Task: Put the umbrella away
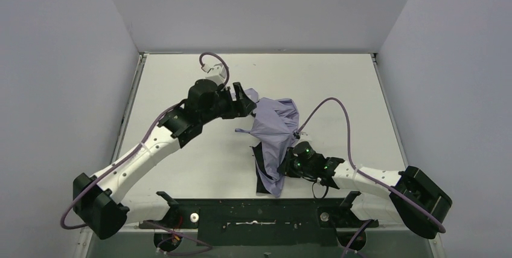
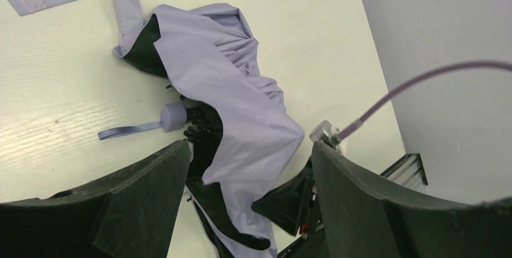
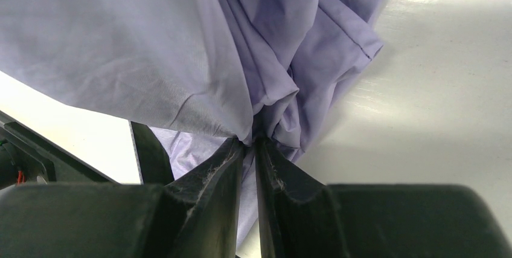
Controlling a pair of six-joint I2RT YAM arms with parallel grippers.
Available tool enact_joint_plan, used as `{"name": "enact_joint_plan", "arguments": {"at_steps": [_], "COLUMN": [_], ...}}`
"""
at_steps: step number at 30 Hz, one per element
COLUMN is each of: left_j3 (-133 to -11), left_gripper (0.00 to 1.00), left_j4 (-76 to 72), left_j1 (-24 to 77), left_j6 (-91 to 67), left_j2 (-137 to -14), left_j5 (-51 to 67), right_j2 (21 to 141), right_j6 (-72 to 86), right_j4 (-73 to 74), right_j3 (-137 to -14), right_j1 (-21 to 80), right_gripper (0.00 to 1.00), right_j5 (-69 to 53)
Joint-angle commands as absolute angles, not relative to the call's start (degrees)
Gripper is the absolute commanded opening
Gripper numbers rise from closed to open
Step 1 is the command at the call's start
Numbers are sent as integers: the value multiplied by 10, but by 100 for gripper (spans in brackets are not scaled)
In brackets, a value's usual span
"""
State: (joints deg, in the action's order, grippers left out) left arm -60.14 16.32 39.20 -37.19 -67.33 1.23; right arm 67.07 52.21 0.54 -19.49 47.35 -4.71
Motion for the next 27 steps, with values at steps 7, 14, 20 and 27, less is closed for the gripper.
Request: {"name": "enact_joint_plan", "arguments": {"at_steps": [7,14,20,27], "left_j3": [-712,-765,-824,-861], "left_gripper": [77,80,80,63], "left_j4": [217,235,230,220], "left_j1": [373,372,371,365], "left_j6": [-476,-500,-495,-486], "left_j2": [-839,-945,-1028,-1079], "left_j5": [39,96,150,210], "right_j2": [674,670,669,668], "right_j6": [513,514,518,518], "right_j4": [49,53,54,59], "right_j3": [-191,-193,-194,-200], "right_j1": [482,483,486,489], "right_gripper": [17,17,18,18], "right_j5": [-2,-2,15,15]}}
